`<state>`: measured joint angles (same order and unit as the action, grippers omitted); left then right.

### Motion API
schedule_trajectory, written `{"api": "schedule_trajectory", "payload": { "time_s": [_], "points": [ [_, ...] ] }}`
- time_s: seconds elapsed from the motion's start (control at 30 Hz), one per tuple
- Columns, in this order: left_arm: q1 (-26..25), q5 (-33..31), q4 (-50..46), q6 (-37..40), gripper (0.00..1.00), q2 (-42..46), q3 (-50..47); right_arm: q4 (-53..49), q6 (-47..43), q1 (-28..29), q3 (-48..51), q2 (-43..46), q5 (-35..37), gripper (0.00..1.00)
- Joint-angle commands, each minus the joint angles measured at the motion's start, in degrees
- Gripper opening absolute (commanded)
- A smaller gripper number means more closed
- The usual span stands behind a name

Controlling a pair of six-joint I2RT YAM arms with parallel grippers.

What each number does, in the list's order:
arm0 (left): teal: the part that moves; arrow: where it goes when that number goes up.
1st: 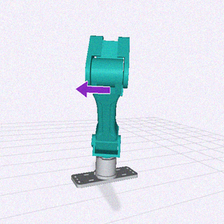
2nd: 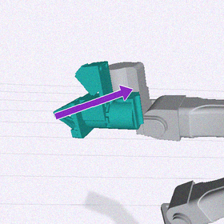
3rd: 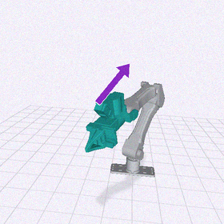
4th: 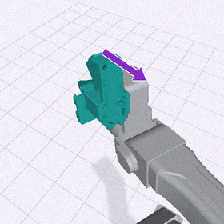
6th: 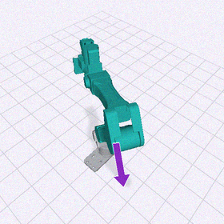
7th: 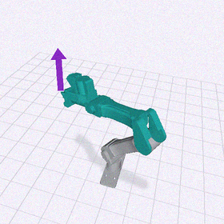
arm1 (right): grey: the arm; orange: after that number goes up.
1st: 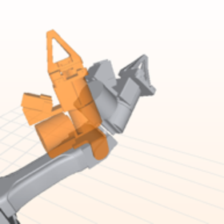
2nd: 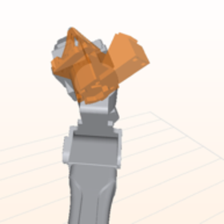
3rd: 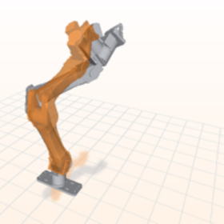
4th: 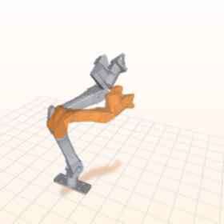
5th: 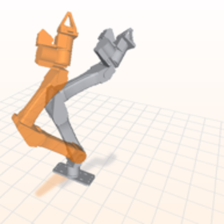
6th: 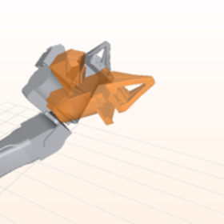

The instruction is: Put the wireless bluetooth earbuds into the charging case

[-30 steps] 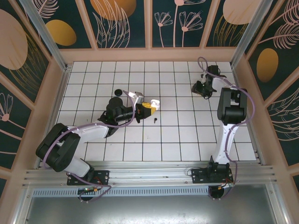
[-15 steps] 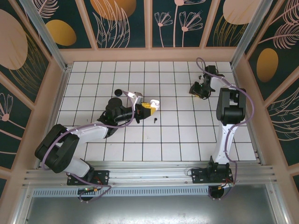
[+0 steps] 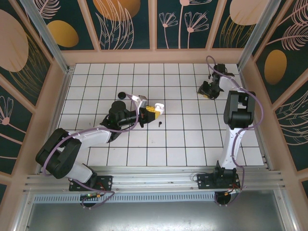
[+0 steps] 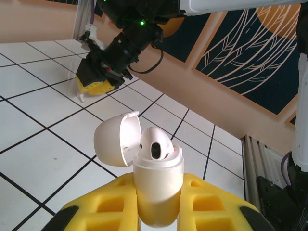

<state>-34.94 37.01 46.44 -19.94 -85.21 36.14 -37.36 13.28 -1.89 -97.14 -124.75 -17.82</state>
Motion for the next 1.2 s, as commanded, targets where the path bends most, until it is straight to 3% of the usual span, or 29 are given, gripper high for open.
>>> {"api": "schedule_trajectory", "payload": {
  "time_s": [0.0, 1.17],
  "points": [
    [-0.2, 0.4, 0.2, 1.6, 0.00, 0.6, 0.8, -0.6, 1.7, -0.2, -2.4, -0.1, 1.0, 0.33],
    [-0.2, 1.2, -1.2, 2.4, 0.00, -2.6, 3.7, -1.1, 1.6, 0.6, -5.5, -6.7, 4.8, 0.30]
  ]
}}
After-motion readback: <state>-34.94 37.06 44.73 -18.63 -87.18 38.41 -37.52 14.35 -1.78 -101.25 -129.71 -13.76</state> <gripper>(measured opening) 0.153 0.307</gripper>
